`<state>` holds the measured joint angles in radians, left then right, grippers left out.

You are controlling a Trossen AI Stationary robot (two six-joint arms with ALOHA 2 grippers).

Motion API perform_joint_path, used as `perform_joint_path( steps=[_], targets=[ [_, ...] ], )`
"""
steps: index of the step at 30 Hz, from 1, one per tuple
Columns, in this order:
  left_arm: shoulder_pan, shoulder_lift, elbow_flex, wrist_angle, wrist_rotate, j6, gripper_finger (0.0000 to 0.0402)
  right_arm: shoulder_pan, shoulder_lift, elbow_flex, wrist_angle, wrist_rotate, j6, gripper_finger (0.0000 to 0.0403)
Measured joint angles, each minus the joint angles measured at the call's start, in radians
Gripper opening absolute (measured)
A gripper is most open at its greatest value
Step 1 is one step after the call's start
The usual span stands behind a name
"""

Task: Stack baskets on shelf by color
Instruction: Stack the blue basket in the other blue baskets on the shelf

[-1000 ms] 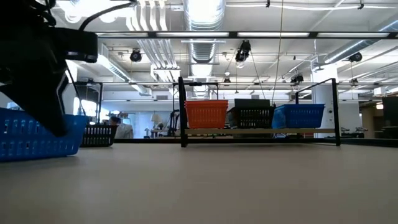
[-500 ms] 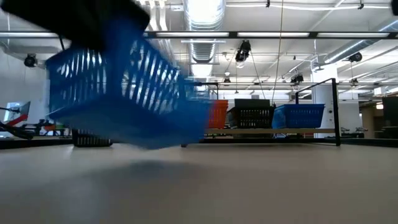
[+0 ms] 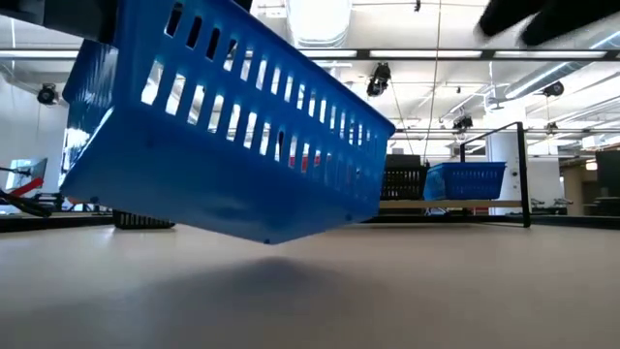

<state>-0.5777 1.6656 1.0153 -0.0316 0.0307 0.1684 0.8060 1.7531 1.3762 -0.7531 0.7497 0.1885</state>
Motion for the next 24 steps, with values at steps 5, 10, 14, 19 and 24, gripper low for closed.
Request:
perform_joint_path(
  steps=[5, 10, 14, 19, 24],
  targets=[
    [0.000, 0.004, 0.000, -0.001, 0.001, 0.000, 0.0000, -0.100, 0.036, -0.003, 0.024, -0.061, -0.381, 0.0165],
    [0.000, 0.004, 0.000, 0.003, 0.001, 0.003, 0.0000, -0.168, 0.036, 0.001, 0.040, -0.069, -0.653, 0.0160],
    [0.000, 0.004, 0.000, 0.004, 0.001, 0.003, 0.0000, -0.219, 0.037, 0.001, 0.078, -0.189, -0.885, 0.0151],
    [0.000, 0.004, 0.000, 0.005, 0.001, 0.003, 0.0000, -0.248, 0.037, -0.002, 0.191, -0.243, -1.070, 0.0148],
    [0.000, 0.004, 0.000, 0.005, 0.001, 0.003, 0.0000, -0.274, 0.077, -0.002, 0.223, -0.276, -1.189, 0.0144]
  ],
)
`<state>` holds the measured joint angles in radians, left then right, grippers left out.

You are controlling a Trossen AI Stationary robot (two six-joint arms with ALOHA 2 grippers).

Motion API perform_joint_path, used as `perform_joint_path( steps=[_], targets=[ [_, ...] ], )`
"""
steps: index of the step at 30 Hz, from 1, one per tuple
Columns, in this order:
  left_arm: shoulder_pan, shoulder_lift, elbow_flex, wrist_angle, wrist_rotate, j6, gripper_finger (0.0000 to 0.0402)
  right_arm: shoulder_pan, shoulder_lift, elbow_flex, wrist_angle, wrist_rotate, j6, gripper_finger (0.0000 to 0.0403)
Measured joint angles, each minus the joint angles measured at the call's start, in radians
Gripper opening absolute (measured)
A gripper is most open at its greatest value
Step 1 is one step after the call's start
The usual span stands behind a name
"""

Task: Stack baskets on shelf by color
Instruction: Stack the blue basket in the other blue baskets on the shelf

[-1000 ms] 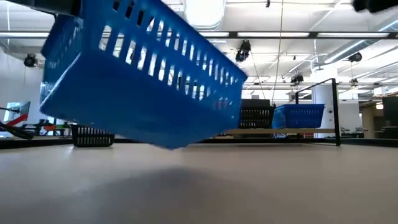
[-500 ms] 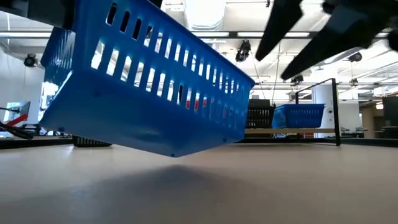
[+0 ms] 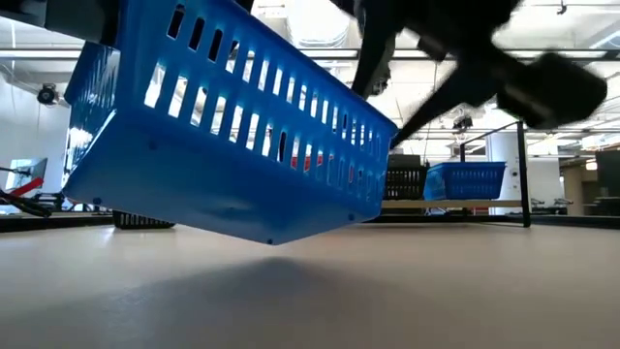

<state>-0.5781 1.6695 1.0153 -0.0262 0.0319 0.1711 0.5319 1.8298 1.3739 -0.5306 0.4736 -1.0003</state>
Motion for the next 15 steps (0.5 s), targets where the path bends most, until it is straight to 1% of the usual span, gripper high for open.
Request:
perform_joint_path(
  steps=[5, 9, 12, 15],
  targets=[
    [0.000, 0.000, 0.000, 0.001, 0.000, 0.000, 0.0000, -0.002, 0.074, -0.002, 0.098, 0.016, -0.118, 0.0138],
    [0.000, 0.000, -0.001, 0.001, -0.001, 0.000, 0.0000, -0.003, 0.111, -0.002, 0.156, 0.025, -0.127, 0.0123],
    [0.000, 0.000, -0.001, 0.000, -0.007, -0.001, 0.0000, -0.002, 0.130, -0.002, 0.154, 0.024, -0.118, 0.0094],
    [0.002, -0.001, 0.000, -0.001, -0.046, -0.006, 0.0001, 0.005, 0.132, 0.001, 0.136, 0.023, -0.057, 0.0051]
  ],
)
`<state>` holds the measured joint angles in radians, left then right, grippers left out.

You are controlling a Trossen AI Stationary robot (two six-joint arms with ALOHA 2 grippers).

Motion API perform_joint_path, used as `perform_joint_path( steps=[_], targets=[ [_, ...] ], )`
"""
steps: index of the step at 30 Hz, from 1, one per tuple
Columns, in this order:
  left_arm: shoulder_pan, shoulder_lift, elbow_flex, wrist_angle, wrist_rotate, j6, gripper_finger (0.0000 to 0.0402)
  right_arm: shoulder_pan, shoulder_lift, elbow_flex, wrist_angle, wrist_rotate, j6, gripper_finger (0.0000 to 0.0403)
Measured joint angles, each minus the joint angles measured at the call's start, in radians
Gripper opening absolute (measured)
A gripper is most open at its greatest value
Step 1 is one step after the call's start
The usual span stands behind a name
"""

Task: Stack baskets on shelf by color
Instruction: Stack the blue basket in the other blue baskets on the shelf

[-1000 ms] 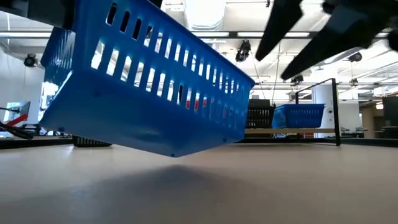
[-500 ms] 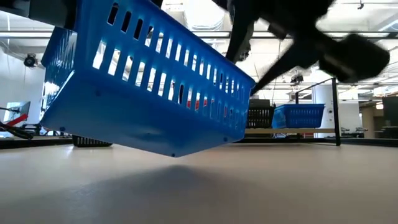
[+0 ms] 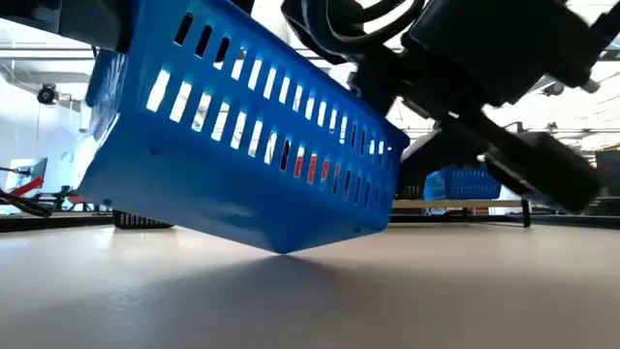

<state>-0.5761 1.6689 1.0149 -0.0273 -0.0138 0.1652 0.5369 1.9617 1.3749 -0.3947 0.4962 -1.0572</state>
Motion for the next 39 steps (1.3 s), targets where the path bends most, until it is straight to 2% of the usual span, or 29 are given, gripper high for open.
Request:
perform_joint_path(
  steps=[3, 8, 14, 17, 21, 24, 26, 30, 33, 39],
  targets=[
    [0.005, -0.008, 0.000, -0.009, -0.012, 0.009, 0.0023, 0.013, -0.003, 0.005, -0.010, -0.006, 0.072, 0.0019],
    [0.039, -0.046, 0.004, -0.023, -0.024, 0.011, 0.0107, 0.046, -0.009, 0.026, -0.091, -0.011, 0.202, 0.0015],
    [0.067, -0.134, 0.023, -0.063, -0.090, 0.165, 0.0204, 0.081, -0.011, 0.069, -0.219, -0.035, 0.420, 0.0012],
    [0.066, -0.200, 0.028, -0.074, -0.259, 0.236, 0.0224, 0.092, -0.009, 0.116, -0.305, -0.073, 0.533, 0.0010],
    [0.050, -0.276, 0.001, -0.096, -0.590, 0.242, 0.0228, 0.098, -0.010, 0.226, -0.468, -0.095, 0.785, 0.0008],
    [0.031, -0.330, -0.027, -0.114, -0.793, 0.163, 0.0228, 0.091, -0.010, 0.331, -0.729, -0.097, 0.976, 0.0007],
    [0.027, -0.355, -0.058, -0.111, -0.843, 0.084, 0.0228, 0.072, -0.023, 0.394, -0.900, -0.089, 1.097, 0.0008],
    [0.022, -0.377, -0.152, -0.109, -0.850, -0.098, 0.0228, 0.004, -0.102, 0.444, -1.172, -0.033, 1.255, 0.0008],
    [0.018, -0.367, -0.225, -0.075, -0.850, -0.229, 0.0228, -0.091, -0.224, 0.388, -1.146, 0.018, 1.266, 0.0008],
    [0.009, -0.288, -0.384, 0.258, -0.847, -0.313, 0.0228, -0.481, -0.461, 0.230, -1.119, 0.032, 1.193, 0.0008]
  ],
)
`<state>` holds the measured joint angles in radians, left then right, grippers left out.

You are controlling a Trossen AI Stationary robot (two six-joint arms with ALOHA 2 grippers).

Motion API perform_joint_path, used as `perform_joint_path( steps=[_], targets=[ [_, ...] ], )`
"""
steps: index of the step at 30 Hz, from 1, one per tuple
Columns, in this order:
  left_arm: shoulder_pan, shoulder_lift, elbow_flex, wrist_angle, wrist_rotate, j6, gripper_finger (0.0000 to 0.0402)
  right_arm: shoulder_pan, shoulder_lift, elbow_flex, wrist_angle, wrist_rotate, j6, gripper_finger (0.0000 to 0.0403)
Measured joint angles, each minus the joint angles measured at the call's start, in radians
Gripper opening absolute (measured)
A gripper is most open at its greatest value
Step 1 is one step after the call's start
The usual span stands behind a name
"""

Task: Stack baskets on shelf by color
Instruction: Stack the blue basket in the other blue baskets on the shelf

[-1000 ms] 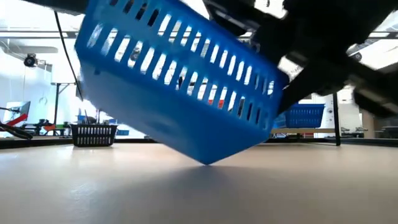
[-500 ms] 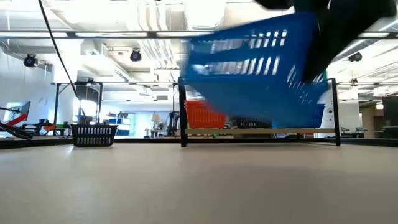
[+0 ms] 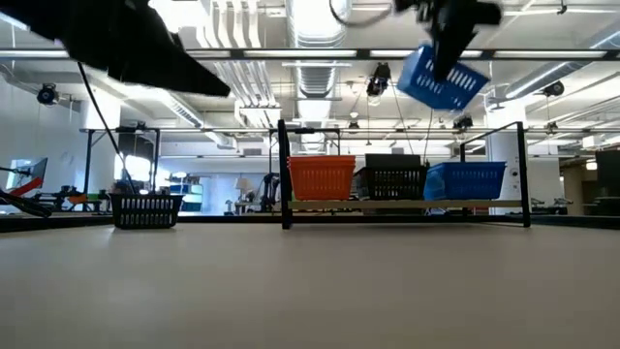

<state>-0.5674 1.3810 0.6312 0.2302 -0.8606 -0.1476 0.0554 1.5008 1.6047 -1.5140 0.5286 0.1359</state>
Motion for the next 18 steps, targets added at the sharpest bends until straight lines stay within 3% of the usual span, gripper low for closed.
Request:
perform_joint_path(
  steps=[4, 8, 18],
  targets=[
    [-0.002, 0.070, -0.066, 0.221, 0.000, 0.038, 0.0228, -0.254, -0.062, -0.073, 0.093, -0.050, -0.140, 0.0008],
    [-0.002, 0.117, -0.074, 0.286, 0.000, 0.053, 0.0228, -0.418, -0.058, -0.121, 0.140, -0.133, -0.242, 0.0008],
    [-0.004, 0.144, -0.062, 0.288, 0.014, 0.051, 0.0228, -0.452, 0.013, -0.155, 0.121, -0.121, -0.384, 0.0008]
  ],
)
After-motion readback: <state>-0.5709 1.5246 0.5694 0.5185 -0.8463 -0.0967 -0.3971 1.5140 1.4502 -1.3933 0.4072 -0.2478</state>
